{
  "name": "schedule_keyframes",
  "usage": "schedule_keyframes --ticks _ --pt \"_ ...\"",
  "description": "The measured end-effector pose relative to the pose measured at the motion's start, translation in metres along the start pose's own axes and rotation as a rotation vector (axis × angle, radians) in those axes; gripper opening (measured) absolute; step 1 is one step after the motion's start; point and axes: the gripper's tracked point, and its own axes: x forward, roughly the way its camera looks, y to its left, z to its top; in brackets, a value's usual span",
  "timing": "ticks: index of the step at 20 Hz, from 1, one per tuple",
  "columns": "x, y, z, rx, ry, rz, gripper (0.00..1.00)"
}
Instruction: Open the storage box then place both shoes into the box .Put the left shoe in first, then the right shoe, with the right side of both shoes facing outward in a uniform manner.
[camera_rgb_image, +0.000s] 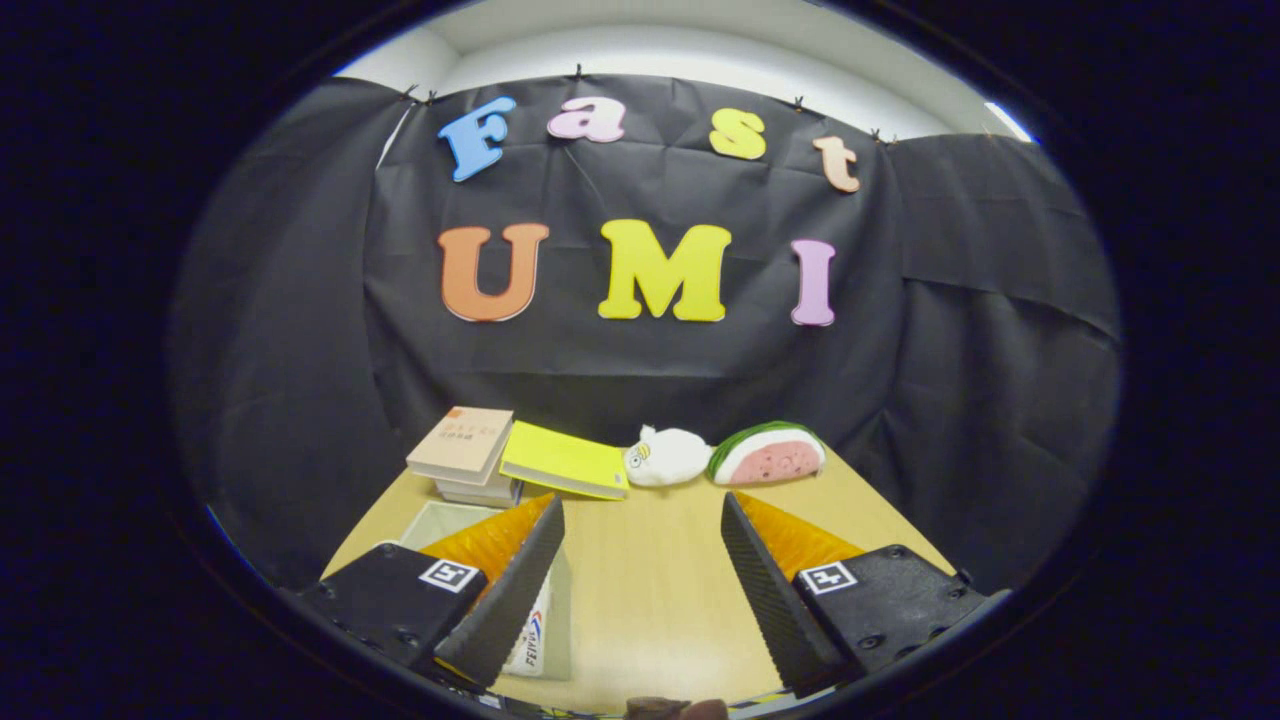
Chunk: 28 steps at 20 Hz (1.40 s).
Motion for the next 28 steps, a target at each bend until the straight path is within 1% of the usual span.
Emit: schedule_keyframes --ticks 7,10,14,15,19,20,24,28 --pt "-0.02 -0.02 0.022 -0.008 -0.115 -0.013 1.0" --pt "-0.027 -0.023 0.026 -0.005 -0.142 -0.016 1.0" --pt "-0.035 -0.021 0.032 -0.011 -0.152 -0.006 1.0" --pt "-0.034 -0.02 0.026 -0.017 -0.153 -0.002 1.0" --pt "-0.041 -0.025 0.025 -0.027 -0.147 -0.011 1.0" --pt "-0.043 -0.028 0.031 -0.025 -0.145 -0.013 1.0" --pt "-0.045 -0.038 0.034 -0.022 -0.139 -0.032 1.0" --pt "-0.049 -0.038 0.033 -0.018 -0.137 -0.038 1.0"
